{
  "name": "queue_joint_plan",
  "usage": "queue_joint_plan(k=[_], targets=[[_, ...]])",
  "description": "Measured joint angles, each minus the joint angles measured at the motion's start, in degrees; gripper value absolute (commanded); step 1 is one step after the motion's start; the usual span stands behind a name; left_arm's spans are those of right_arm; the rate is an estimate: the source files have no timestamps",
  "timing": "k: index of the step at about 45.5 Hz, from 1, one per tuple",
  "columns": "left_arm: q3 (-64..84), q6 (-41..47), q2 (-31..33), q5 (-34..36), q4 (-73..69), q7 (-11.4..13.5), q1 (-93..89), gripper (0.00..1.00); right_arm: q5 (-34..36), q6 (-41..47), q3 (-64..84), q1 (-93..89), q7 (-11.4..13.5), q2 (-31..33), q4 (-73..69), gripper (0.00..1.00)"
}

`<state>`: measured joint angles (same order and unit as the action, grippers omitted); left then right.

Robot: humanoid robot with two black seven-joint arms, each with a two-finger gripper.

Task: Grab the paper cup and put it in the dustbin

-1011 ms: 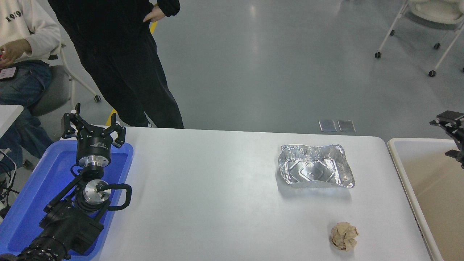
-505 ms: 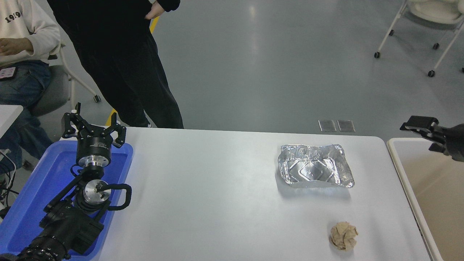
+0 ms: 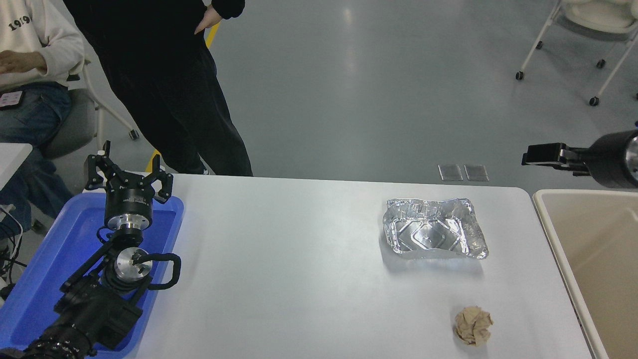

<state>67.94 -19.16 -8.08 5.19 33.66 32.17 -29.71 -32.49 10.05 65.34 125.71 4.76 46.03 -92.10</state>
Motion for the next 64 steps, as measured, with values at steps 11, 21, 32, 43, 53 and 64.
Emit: queue_joint_plan(k=[11, 21, 32, 43, 53, 64], targets=[[0.0, 0.0, 0.0, 0.0, 0.0, 0.0, 0.0, 0.99, 4.0, 8.2, 2.7, 7.5, -0.4, -7.1, -2.9, 1.0], [0.0, 0.0, 0.0, 0.0, 0.0, 0.0, 0.0, 0.99, 11.0, 18.4, 3.0, 13.2, -0.5, -12.9, -4.8, 1.0], [0.0, 0.0, 0.0, 0.0, 0.0, 0.0, 0.0, 0.99, 20.1, 26.7, 2.1, 17.0, -0.6, -17.6, -6.5, 1.0], [0.0, 0.0, 0.0, 0.0, 0.0, 0.0, 0.0, 0.99, 25.5, 32.1, 2.2, 18.9, -0.6, -19.9, -7.4, 1.0], [0.0, 0.0, 0.0, 0.0, 0.0, 0.0, 0.0, 0.99, 27.2, 34.0, 4.2, 19.4, -0.6, -20.7, -7.7, 1.0], [0.0, 0.0, 0.0, 0.0, 0.0, 0.0, 0.0, 0.99, 27.9, 34.5, 5.4, 19.5, -0.5, -21.5, -7.9, 1.0]])
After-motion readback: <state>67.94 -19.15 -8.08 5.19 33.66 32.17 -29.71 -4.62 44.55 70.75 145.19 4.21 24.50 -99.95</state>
